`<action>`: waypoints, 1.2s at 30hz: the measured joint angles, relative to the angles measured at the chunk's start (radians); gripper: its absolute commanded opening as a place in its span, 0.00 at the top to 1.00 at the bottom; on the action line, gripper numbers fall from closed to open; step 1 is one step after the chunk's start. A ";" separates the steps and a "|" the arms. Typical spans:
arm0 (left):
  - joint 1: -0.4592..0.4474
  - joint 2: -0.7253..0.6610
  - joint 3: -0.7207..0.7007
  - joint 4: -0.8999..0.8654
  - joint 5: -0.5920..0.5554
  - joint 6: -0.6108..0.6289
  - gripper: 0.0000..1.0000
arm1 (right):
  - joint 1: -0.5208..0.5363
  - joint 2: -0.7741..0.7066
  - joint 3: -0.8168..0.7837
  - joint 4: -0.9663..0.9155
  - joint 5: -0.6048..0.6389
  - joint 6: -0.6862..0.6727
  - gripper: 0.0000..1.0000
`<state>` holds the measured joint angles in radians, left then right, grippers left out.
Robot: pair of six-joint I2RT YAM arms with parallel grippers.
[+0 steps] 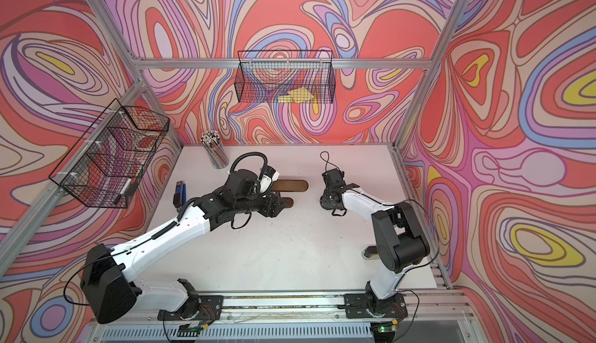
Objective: Place watch on stand
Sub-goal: Pick up the watch at the center of the board.
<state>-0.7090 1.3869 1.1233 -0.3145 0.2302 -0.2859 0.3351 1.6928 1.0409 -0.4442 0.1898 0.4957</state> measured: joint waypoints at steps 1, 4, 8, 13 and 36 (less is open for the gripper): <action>-0.002 0.017 0.019 -0.006 -0.004 -0.005 0.33 | 0.000 -0.018 -0.002 -0.011 0.000 -0.005 1.00; -0.012 0.068 0.085 -0.023 -0.017 -0.024 0.34 | 0.000 -0.097 -0.002 -0.039 -0.006 -0.016 1.00; -0.047 0.135 0.179 -0.034 -0.027 -0.062 0.37 | 0.000 -0.241 0.002 -0.060 -0.024 -0.029 1.00; -0.113 0.245 0.296 -0.039 -0.042 -0.116 0.43 | 0.006 -0.347 0.016 -0.106 -0.037 -0.036 1.00; -0.201 0.544 0.587 -0.077 -0.199 -0.179 0.52 | 0.057 -0.413 0.059 -0.200 -0.033 -0.042 1.00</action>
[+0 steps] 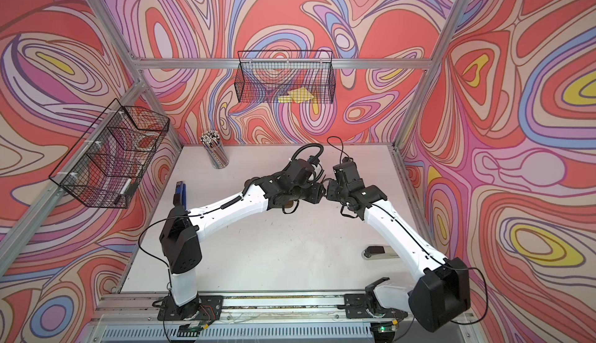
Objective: Place watch on stand
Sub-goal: Pick up the watch at the center of the board.
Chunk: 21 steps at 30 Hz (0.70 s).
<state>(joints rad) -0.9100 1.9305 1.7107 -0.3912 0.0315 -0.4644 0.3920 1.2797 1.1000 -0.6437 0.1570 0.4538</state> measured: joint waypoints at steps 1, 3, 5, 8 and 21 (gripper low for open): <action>0.000 0.011 0.012 -0.001 -0.003 0.000 0.53 | 0.002 0.000 0.000 0.000 0.000 0.000 1.00; -0.001 0.029 0.031 -0.004 -0.011 0.000 0.54 | 0.005 0.000 0.000 0.000 0.000 0.000 1.00; -0.001 0.045 0.054 -0.014 -0.019 0.000 0.55 | 0.007 0.000 0.000 0.000 0.000 0.000 1.00; -0.001 0.072 0.091 -0.026 -0.036 0.000 0.56 | 0.009 -0.001 0.000 -0.001 0.000 -0.001 1.00; -0.002 0.101 0.111 -0.037 -0.062 0.004 0.85 | 0.009 -0.027 0.000 -0.023 0.004 -0.008 1.00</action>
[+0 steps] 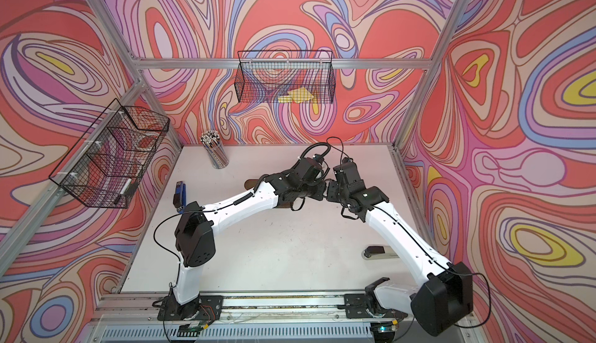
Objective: Place watch on stand
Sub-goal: Pick up the watch at the center of the board.
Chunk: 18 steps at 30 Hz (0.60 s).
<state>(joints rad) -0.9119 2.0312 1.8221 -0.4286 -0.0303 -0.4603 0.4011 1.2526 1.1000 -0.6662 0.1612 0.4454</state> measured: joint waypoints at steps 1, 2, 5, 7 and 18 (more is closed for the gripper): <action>0.000 0.000 0.000 0.000 -0.001 0.000 0.88 | 0.000 0.000 0.000 0.000 -0.001 0.000 1.00; 0.000 0.000 0.000 -0.001 -0.001 0.001 0.90 | 0.000 0.000 0.000 0.001 -0.001 0.000 1.00; 0.000 0.000 0.000 -0.006 -0.001 0.005 0.97 | 0.002 0.000 0.000 0.002 -0.003 0.000 0.84; 0.000 0.000 0.000 -0.006 -0.001 0.008 1.00 | 0.003 0.000 0.000 0.002 -0.006 0.001 0.70; 0.106 -0.056 -0.151 0.142 0.142 0.021 1.00 | 0.002 -0.063 0.147 -0.047 -0.075 -0.057 0.29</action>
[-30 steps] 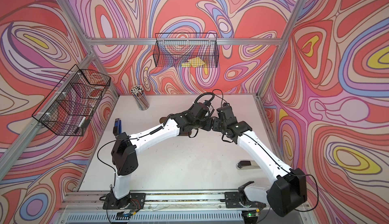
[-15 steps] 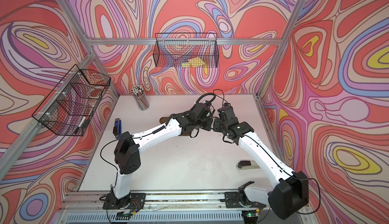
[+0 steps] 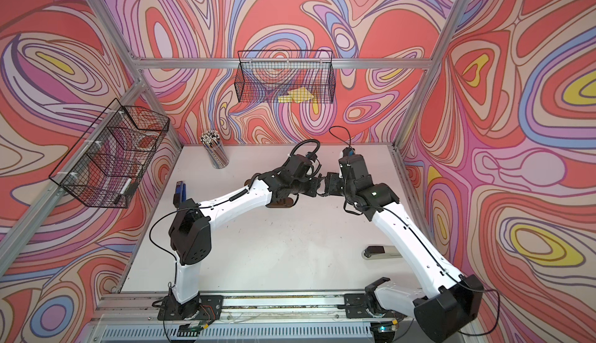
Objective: Place watch on stand
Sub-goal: Pick up the watch at the center of the board.
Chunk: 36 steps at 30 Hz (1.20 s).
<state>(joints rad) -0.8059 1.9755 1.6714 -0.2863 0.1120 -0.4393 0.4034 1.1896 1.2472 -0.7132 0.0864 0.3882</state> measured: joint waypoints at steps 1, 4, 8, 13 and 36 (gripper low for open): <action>0.012 -0.010 -0.016 0.012 0.010 0.004 1.00 | 0.000 -0.010 0.013 -0.001 -0.012 -0.002 0.27; 0.038 -0.051 -0.069 0.077 0.055 0.020 1.00 | -0.002 -0.035 0.035 0.005 -0.063 -0.004 0.25; 0.037 -0.130 -0.148 0.185 0.126 0.027 1.00 | -0.038 -0.042 0.033 0.033 -0.174 0.007 0.25; 0.033 -0.206 -0.216 0.286 0.183 0.039 1.00 | -0.148 -0.042 -0.008 0.100 -0.344 0.048 0.26; 0.040 -0.227 -0.240 0.327 0.177 0.084 1.00 | -0.175 -0.038 -0.091 0.171 -0.557 0.111 0.36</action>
<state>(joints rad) -0.7662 1.7481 1.4315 0.0402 0.2886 -0.3557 0.2279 1.1519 1.1564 -0.5423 -0.4706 0.4988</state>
